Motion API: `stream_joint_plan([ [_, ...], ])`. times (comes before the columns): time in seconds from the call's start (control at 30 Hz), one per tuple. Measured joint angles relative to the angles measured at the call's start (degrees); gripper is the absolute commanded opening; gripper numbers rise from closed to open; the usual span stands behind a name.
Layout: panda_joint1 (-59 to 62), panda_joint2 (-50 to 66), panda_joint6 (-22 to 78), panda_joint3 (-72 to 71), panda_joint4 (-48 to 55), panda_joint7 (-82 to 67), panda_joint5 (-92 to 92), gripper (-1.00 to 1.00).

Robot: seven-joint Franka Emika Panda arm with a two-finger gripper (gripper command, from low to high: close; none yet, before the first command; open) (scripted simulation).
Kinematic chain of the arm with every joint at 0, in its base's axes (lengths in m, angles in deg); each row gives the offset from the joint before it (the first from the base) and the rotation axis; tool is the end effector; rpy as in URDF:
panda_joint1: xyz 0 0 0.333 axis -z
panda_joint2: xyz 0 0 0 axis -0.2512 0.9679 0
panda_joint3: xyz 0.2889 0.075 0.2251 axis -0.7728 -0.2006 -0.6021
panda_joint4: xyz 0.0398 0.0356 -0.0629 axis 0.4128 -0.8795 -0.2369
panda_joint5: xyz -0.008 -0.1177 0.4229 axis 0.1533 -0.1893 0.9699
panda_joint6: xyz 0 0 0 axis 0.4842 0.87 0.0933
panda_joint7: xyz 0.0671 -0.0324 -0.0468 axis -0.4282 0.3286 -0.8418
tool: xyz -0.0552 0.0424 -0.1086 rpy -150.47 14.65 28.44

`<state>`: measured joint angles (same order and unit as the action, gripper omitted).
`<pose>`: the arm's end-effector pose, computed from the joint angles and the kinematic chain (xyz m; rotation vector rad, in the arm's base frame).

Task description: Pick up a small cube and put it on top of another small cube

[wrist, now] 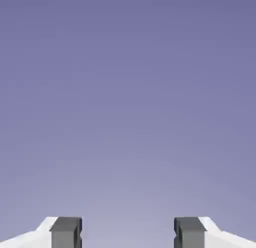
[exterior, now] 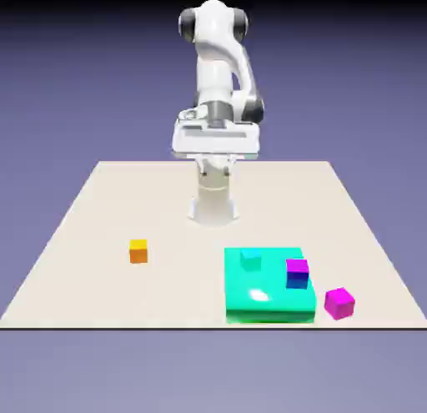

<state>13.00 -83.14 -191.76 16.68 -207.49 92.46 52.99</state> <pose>0.4230 0.0169 0.4579 -2.5600 0.8618 -1.0137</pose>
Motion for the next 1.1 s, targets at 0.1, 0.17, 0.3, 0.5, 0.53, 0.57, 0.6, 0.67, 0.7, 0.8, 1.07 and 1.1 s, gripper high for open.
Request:
stream_joint_plan([
  [0.1, -2.2, 6.2, 3.6, -1.5, 4.7, -5.2, -2.6, 0.00],
  [0.17, -3.6, 10.4, 6.1, -2.4, 7.8, -8.7, -4.3, 0.00],
  [0.3, -6.5, 18.7, 10.9, -4.4, 14.0, -15.7, -7.8, 0.00],
  [0.5, -11.3, 31.1, 18.2, -7.3, 23.3, -26.1, -13.0, 0.00],
  [0.53, -11.8, 33.2, 19.4, -7.7, 24.8, -27.9, -13.9, 0.00],
  [0.57, -12.5, 35.3, 20.6, -8.2, 26.4, -29.6, -14.8, 0.00],
  [0.6, -13.1, 37.4, 21.8, -8.7, 27.9, -31.3, -15.6, 0.00],
  [0.67, -14.4, 41.5, 24.2, -9.7, 31.0, -34.8, -17.4, 0.00],
  [0.7, -15.1, 43.6, 25.4, -10.2, 32.6, -36.6, -18.2, 0.00],
  [0.8, -17.2, 49.8, 29.1, -11.6, 37.2, -41.8, -20.8, 0.00],
  [1.07, -21.5, 64.1, 31.7, -12.3, 45.6, -48.9, -27.0, 0.00],
  [1.1, -21.9, 66.2, 30.0, -11.4, 46.0, -48.2, -28.0, 0.00],
])
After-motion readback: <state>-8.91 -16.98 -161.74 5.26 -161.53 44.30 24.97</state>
